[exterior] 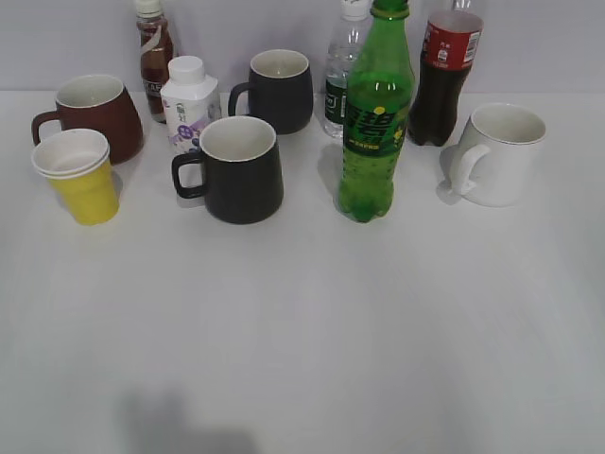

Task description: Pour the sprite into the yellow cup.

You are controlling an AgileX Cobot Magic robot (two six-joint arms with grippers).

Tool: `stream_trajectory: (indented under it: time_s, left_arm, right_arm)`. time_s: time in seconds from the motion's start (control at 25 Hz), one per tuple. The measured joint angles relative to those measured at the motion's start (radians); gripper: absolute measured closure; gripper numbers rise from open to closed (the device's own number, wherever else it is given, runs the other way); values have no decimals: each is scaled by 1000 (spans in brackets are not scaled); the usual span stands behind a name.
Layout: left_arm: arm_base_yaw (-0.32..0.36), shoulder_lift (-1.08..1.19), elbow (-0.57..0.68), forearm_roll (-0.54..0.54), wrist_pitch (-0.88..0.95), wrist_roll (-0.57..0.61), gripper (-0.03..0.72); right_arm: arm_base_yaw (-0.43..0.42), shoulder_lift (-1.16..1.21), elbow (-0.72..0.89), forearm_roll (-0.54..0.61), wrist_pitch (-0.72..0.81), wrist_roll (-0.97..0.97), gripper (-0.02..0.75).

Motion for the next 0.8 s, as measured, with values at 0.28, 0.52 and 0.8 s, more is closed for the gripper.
stream_trajectory:
  time_s: [0.28,0.52,0.8]
  left_arm:
    - [0,0,0,0,0,0,449]
    - [0,0,0,0,0,0,449]
    - [0,0,0,0,0,0,449]
  right_arm:
    - [0,0,0,0,0,0,219]
    - [0,0,0,0,0,0,219]
    - [0,0,0,0,0,0,219]
